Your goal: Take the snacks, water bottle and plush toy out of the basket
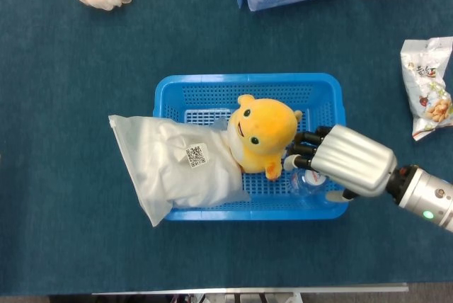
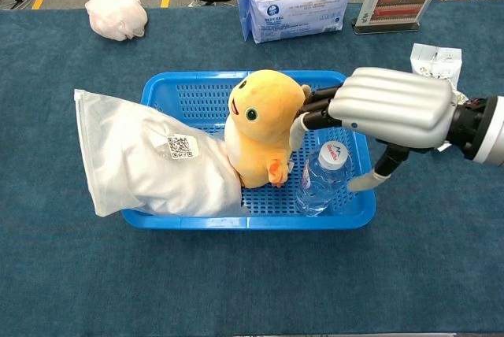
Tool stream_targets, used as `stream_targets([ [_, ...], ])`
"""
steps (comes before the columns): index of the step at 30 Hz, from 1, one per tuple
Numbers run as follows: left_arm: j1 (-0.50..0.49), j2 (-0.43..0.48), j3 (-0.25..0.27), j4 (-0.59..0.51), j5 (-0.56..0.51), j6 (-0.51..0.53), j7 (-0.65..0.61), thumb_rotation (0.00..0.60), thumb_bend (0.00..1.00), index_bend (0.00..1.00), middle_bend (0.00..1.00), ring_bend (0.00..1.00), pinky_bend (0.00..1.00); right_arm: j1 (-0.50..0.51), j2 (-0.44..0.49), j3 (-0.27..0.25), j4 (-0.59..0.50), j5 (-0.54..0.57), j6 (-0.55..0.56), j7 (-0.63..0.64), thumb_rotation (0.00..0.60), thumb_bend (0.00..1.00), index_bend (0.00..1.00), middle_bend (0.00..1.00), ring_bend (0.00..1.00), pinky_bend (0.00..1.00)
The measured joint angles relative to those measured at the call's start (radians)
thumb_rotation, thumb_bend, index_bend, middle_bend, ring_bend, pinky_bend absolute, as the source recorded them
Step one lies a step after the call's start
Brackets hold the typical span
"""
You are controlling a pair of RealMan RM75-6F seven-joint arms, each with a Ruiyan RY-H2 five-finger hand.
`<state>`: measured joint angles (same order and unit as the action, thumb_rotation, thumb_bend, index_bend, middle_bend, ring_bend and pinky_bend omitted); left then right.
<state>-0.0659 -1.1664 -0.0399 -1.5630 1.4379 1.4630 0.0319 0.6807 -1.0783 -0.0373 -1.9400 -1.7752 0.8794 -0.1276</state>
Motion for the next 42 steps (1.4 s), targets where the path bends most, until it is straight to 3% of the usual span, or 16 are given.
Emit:
stream_targets([
  [21,0.006,0.0,0.001,0.006,-0.002,0.002,-0.01,0.6,0.25,0.42,0.37,0.33,0.52,0.036,-0.044,-0.002,0.055,0.063,-0.047,0.084,0.6,0.0,0.39,0.44,0.34,0.48],
  [32,0.011,0.003,0.0,0.007,-0.004,0.005,-0.02,0.6,0.25,0.42,0.37,0.33,0.52,0.06,-0.077,-0.014,0.103,0.05,-0.042,0.18,0.6,0.0,0.54,0.54,0.44,0.51],
  [42,0.012,0.0,0.0,0.011,-0.006,0.004,-0.021,0.6,0.25,0.42,0.37,0.33,0.52,0.053,-0.074,-0.022,0.109,0.057,-0.015,0.196,0.6,0.0,0.61,0.62,0.51,0.52],
])
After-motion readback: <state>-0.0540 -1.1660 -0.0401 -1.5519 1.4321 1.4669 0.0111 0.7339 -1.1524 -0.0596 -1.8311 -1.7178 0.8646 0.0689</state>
